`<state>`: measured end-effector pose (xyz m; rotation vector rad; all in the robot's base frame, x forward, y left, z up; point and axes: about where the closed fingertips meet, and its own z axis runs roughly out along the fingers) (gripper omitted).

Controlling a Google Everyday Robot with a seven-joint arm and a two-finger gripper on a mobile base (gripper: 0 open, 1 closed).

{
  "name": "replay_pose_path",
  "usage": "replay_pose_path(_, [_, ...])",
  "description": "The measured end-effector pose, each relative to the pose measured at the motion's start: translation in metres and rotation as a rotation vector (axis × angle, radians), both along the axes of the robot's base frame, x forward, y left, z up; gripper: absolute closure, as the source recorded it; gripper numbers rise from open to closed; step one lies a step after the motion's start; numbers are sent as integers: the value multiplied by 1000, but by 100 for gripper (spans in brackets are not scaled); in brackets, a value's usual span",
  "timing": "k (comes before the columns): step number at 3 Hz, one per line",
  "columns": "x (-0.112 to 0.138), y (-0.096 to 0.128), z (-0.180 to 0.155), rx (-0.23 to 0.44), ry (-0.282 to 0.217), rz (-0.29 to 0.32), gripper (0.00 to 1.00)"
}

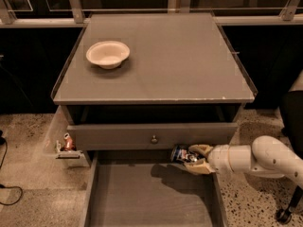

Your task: Pick pepsi can from middle drawer and place on counter

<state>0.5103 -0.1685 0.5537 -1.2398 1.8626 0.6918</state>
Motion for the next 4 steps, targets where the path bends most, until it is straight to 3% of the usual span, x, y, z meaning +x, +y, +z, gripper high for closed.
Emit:
replay_pose_path(1, [8, -14, 59, -49, -52, 25, 100])
replay_pose_path(2, [8, -14, 59, -49, -52, 25, 100])
replay_pose_path(3, [-11, -17, 76, -82, -91, 33, 100])
replay_pose_path(4, [-32, -21, 121, -109, -181, 55, 100])
